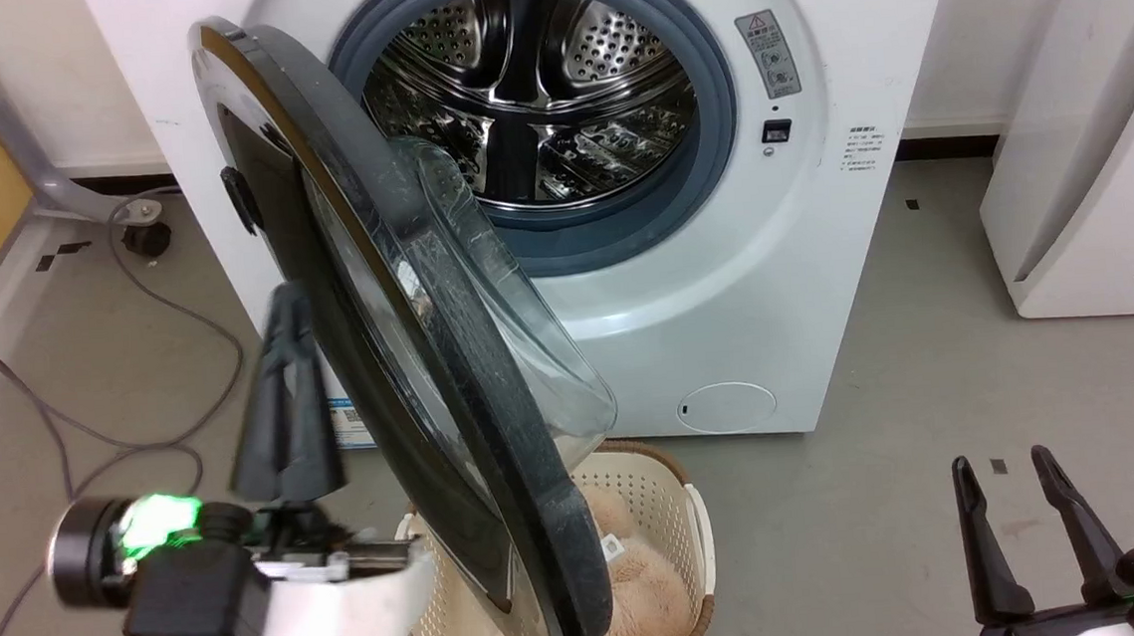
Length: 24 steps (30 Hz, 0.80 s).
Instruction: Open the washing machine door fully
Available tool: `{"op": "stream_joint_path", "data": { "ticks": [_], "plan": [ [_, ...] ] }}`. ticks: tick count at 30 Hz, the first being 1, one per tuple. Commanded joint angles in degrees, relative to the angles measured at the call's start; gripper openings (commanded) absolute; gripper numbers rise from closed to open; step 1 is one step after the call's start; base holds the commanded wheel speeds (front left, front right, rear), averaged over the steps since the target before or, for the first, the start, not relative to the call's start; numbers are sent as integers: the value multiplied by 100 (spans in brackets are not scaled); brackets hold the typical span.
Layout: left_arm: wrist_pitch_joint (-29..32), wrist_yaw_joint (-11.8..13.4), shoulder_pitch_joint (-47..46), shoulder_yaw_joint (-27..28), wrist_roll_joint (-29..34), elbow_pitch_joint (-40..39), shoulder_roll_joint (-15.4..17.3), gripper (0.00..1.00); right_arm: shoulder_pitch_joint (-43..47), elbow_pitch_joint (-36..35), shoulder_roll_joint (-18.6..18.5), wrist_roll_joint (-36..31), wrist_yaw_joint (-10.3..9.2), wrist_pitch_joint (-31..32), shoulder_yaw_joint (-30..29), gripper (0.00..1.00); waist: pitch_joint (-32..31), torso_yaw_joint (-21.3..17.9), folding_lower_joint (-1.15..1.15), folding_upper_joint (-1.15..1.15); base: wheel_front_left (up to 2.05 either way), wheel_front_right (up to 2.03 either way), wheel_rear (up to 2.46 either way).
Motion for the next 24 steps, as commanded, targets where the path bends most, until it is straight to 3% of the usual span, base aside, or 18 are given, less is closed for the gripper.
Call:
{"op": "stream_joint_path", "data": {
  "ticks": [1,4,6,14,24],
  "plan": [
    [-24,-61,-99,-143,39,-171,20,0,90,10,27,42,5,-24,12,100,-11,-3,0,0,0,0,0],
    [-24,-175,-177,-532,59,-510,12,0,92,22,28,64,5,-24,16,100,-24,-4,0,0,0,0,0],
    [-24,-330,-262,-1129,65,-769,1,0,100,38,28,86,5,-24,41,100,-34,-9,0,0,0,0,0],
    [-24,-458,-201,-2515,-79,-603,-14,0,102,68,28,118,5,-24,85,100,-50,-15,0,0,0,0,0],
    [-24,-433,-7,-3294,-126,-70,-17,0,92,68,28,121,5,-24,124,100,-14,26,0,0,0,0,0]
  ]
}}
